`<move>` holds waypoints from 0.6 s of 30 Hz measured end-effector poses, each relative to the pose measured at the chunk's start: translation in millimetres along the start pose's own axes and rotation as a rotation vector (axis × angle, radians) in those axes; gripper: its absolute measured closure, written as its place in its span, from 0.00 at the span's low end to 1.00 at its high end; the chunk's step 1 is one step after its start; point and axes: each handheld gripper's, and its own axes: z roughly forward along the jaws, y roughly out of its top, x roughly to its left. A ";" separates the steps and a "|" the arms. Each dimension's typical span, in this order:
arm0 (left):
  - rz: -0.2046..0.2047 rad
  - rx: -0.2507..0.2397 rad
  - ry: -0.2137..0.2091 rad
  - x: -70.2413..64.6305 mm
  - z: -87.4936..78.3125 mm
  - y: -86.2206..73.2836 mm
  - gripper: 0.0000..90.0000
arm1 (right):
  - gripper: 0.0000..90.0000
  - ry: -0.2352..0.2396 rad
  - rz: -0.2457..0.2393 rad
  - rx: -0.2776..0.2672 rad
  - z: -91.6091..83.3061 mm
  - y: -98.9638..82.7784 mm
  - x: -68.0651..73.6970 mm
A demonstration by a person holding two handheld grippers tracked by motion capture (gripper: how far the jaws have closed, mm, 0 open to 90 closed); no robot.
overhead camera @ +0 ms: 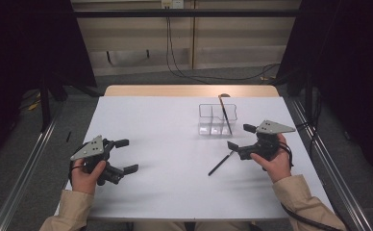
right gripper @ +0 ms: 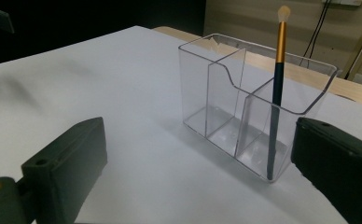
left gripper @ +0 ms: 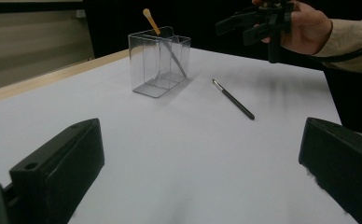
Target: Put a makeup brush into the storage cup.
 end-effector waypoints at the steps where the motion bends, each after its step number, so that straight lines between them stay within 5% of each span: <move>1: 0.000 0.000 0.001 0.1 0.2 0.1 0.00 | 0.03 -0.006 0.000 0.005 1.2 0.0 -0.2; 18: 0.005 0.002 -0.010 -1.8 2.8 0.8 0.00 | 0.03 0.005 0.001 0.023 13.5 4.3 3.9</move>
